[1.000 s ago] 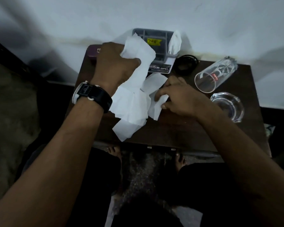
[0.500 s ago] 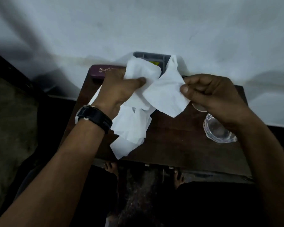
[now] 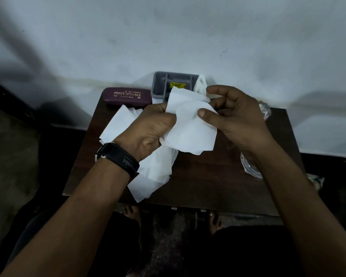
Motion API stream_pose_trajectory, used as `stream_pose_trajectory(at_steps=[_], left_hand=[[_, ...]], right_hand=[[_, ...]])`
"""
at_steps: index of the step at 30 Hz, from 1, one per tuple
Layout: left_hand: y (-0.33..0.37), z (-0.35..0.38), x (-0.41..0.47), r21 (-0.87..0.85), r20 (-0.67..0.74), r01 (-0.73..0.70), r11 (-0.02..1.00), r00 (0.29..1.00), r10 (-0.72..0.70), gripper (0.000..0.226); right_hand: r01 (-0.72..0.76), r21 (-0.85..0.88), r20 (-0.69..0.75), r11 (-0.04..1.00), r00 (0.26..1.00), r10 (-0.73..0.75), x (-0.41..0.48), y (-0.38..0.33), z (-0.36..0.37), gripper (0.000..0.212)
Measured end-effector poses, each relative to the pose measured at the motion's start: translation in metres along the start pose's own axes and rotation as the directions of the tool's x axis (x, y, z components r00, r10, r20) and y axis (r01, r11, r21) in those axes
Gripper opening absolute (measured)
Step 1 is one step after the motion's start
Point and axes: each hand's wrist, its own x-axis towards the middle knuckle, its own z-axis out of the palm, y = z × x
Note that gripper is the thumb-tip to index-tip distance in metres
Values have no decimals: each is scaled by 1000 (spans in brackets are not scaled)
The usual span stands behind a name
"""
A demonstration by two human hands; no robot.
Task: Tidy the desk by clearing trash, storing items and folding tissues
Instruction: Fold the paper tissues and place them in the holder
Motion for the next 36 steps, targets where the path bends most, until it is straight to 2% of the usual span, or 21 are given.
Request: stream_pose_trajectory(at_steps=[2, 5, 9, 14, 18, 22, 24, 25, 27, 28, 29, 30, 33, 35, 36], left_hand=[[1, 0, 0, -12, 0, 5, 1000, 1000, -5, 40], [0, 1, 0, -42, 1, 28, 999, 1000, -28, 33], [0, 2, 0, -65, -16, 50, 997, 999, -51, 34], [0, 3, 1, -124, 16, 46, 991, 999, -44, 34], [-2, 3, 2, -143, 7, 15, 990, 1000, -15, 36], [0, 1, 0, -160, 33, -1, 987, 999, 6, 27], [0, 1, -2, -167, 56, -13, 986, 998, 22, 25], [1, 1, -2, -176, 63, -15, 984, 998, 27, 26], [1, 2, -2, -179, 71, -17, 984, 997, 31, 29], [1, 3, -2, -169, 71, -21, 985, 997, 33, 27], [-1, 3, -2, -164, 76, -18, 986, 997, 31, 25], [-1, 3, -2, -173, 79, -12, 985, 997, 26, 24], [-3, 4, -2, -213, 149, 2, 977, 988, 31, 36], [-2, 6, -4, -237, 179, 20, 971, 984, 23, 38], [0, 7, -6, -237, 131, 18, 971, 991, 14, 32]], right_hand=[[-1, 10, -26, 1000, 1000, 1, 2, 1, -1, 48], [12, 76, -51, 997, 999, -8, 1, 1, 0, 51], [43, 243, -81, 969, 996, -23, 1, 0, 3, 53], [90, 145, -129, 985, 989, -71, 0, -1, 11, 60], [131, 171, -161, 976, 981, -103, -3, -9, 14, 62], [159, 274, -184, 949, 977, -110, -3, -18, 3, 61], [123, 404, -213, 906, 976, -37, -3, -21, -6, 61], [97, 513, -201, 853, 980, 10, -2, -22, -10, 61], [47, 697, -115, 715, 992, 47, -2, -23, -15, 58], [26, 736, -77, 677, 996, 46, -2, -22, -14, 57], [10, 729, -56, 684, 997, 46, -1, -22, -11, 57], [1, 679, -54, 734, 997, 49, -1, -20, -6, 60], [51, 368, -115, 929, 993, -9, -3, -16, 12, 65], [101, 235, -140, 967, 988, -70, -5, -15, 20, 63], [125, 192, -146, 973, 984, -98, -5, -14, 22, 62]])
